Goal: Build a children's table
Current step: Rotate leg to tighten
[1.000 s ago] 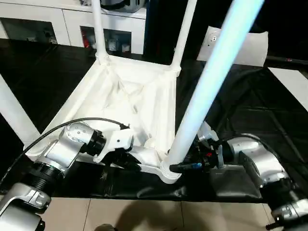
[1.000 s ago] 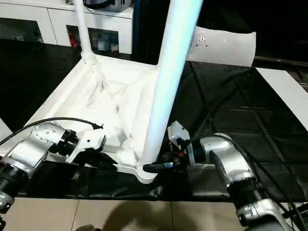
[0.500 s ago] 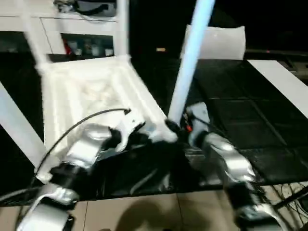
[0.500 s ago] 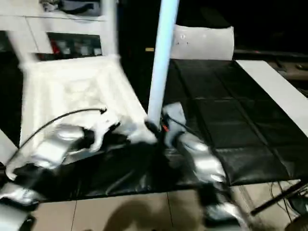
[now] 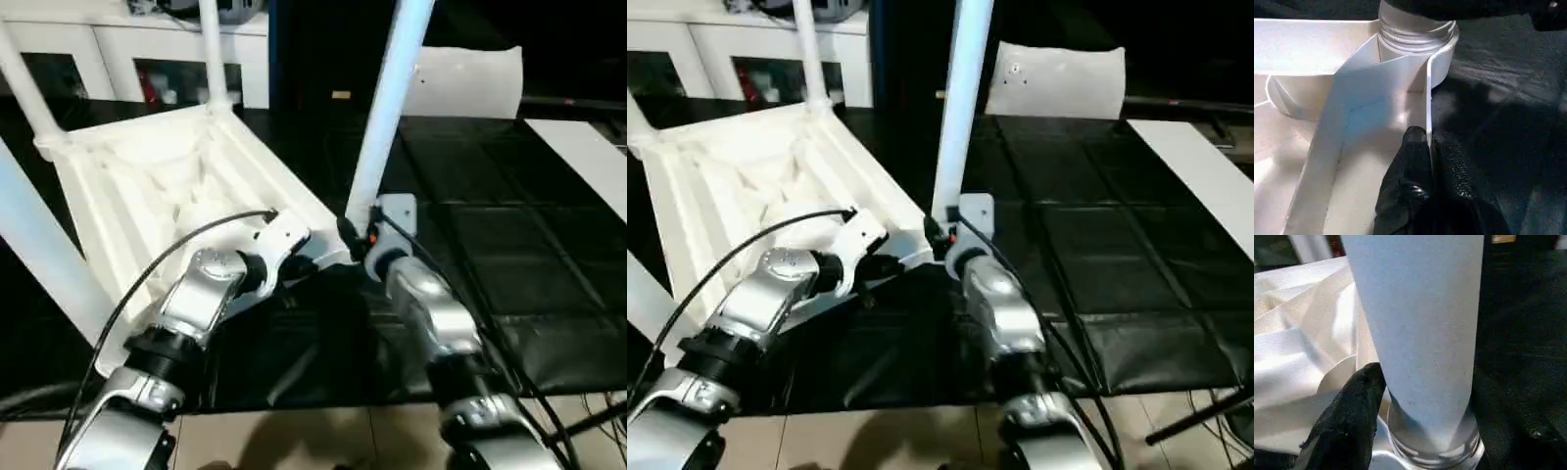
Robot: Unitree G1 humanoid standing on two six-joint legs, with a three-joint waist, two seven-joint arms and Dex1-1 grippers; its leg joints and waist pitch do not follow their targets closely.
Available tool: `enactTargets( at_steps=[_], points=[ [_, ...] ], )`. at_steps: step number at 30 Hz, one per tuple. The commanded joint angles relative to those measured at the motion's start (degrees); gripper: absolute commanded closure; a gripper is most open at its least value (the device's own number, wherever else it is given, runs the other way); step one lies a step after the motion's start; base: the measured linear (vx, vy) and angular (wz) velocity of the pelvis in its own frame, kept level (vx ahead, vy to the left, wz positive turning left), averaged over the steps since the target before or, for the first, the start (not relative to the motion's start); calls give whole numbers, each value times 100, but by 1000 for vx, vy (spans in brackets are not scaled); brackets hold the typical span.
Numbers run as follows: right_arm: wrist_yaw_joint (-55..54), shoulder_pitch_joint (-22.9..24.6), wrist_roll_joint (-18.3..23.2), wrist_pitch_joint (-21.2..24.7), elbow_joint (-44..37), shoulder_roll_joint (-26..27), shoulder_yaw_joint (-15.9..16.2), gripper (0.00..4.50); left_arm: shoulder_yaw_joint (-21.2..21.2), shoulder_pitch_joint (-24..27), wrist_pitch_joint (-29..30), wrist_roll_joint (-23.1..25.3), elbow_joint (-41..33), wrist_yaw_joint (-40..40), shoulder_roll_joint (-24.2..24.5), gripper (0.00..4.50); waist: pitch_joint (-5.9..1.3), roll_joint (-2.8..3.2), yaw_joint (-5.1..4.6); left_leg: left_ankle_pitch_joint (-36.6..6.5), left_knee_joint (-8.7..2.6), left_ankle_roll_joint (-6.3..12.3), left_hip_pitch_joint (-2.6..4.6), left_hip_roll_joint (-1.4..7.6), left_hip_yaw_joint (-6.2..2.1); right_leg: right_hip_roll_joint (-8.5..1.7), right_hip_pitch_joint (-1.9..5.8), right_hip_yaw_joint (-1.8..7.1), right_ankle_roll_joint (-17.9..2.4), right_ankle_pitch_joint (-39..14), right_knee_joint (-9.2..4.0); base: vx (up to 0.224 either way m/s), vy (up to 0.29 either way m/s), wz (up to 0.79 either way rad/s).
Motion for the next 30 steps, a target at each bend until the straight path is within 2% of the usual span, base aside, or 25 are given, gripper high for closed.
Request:
enactTargets(
  at_steps=[1, 2, 4, 5, 7, 10, 13, 15, 17, 18, 19, 21, 23, 26, 30],
  points=[
    [567, 176, 164, 15, -171, -239, 211, 132, -99, 54, -574, -200, -197, -560, 57, 450, -331, 18, 17, -1128, -392, 146, 44, 141, -40, -428, 294, 303, -819, -1459, -505, 0, 0, 0],
    [567, 176, 164, 15, -171, -239, 211, 119, -99, 54, -574, -200, -197, -560, 57, 450, -325, 16, 21, -1224, -396, 130, 51, 148, -41, -436, 284, 307, -763, -1634, -524, 0, 0, 0],
    [1572, 438, 315, -189, -500, -865, 302, 119, -203, 186, -1036, -283, -136, -1206, 434, 450, -321, 2, 38, -1280, -396, 149, 44, 150, -48, -442, 289, 310, -675, -1800, -551, 0, 0, 0],
    [1607, 445, 318, -195, -508, -886, 306, 98, -207, 188, -1046, -283, -133, -1223, 446, 450, -322, 5, 44, -1296, -397, 161, 39, 154, -53, -442, 292, 310, -666, -1804, -547, 0, 0, 0],
    [2537, 601, 394, -315, -681, -1451, 431, 91, -340, 267, -1480, -308, -77, -1820, 764, 450, -324, 3, 63, -1267, -390, 202, 40, 155, -46, -438, 294, 309, -730, -1707, -539, 0, 0, 0],
    [3058, 640, 492, -313, -751, -1722, 447, 52, -355, 281, -1614, -366, -24, -2094, 875, 450, -325, -6, 90, -1211, -384, 261, 47, 172, -32, -439, 283, 313, -833, -1589, -514, 0, 0, 0],
    [4120, 657, 767, -65, -907, -2214, 524, 43, -538, 276, -1838, -359, -17, -2663, 1141, 450, -327, -13, 142, -1208, -379, 304, 61, 180, -32, -440, 285, 308, -885, -1608, -511, 0, 0, 0],
    [4511, 642, 854, -80, -929, -2364, 586, 43, -597, 280, -1866, -393, -43, -2894, 1214, 450, -320, -15, 168, -1168, -383, 312, 56, 191, -28, -445, 278, 309, -922, -1538, -500, 0, 0, 0],
    [5446, 533, 1015, -269, -859, -2675, 799, 43, -753, 258, -2073, -457, -9, -3469, 1345, 450, -329, -36, 164, -1228, -385, 297, 51, 185, -35, -453, 288, 292, -931, -1605, -506, 0, 0, 0],
    [5667, 469, 1015, -416, -772, -2726, 865, 43, -803, 239, -2181, -453, 45, -3623, 1375, 450, -330, -55, 162, -1231, -379, 319, 48, 196, -38, -459, 293, 292, -931, -1621, -508, 0, 0, 0],
    [5790, 428, 1009, -515, -714, -2750, 901, 43, -832, 227, -2247, -450, 80, -3711, 1392, 450, -330, -41, 164, -1199, -384, 322, 54, 205, -39, -467, 284, 292, -969, -1578, -501, 0, 0, 0],
    [5967, 359, 1024, -503, -627, -2757, 950, 43, -879, 207, -2337, -412, 123, -3778, 1413, 450, -333, -54, 169, -1177, -378, 325, 60, 198, -33, -455, 279, 287, -1022, -1509, -487, 0, 0, 0],
    [6170, 273, 1040, -433, -527, -2760, 1012, 59, -938, 179, -2441, -357, 177, -3847, 1434, 450, -329, -53, 187, -1160, -382, 325, 70, 209, -34, -455, 273, 282, -1056, -1496, -479, 0, 0, 0],
    [6477, 130, 1023, -373, -351, -2740, 1118, 79, -993, 126, -2584, -316, 282, -3972, 1445, 450, -342, -64, 276, -1120, -382, 279, 91, 226, -22, -463, 273, 282, -1063, -1437, -472, 0, 0, 0],
    [6708, 12, 1020, -295, -227, -2712, 1231, 120, -1035, 92, -2650, -296, 313, -4055, 1450, 450, -350, -102, 291, -1079, -377, 250, 72, 217, -18, -466, 290, 274, -1072, -1367, -455, 0, 0, 0]
  ],
)
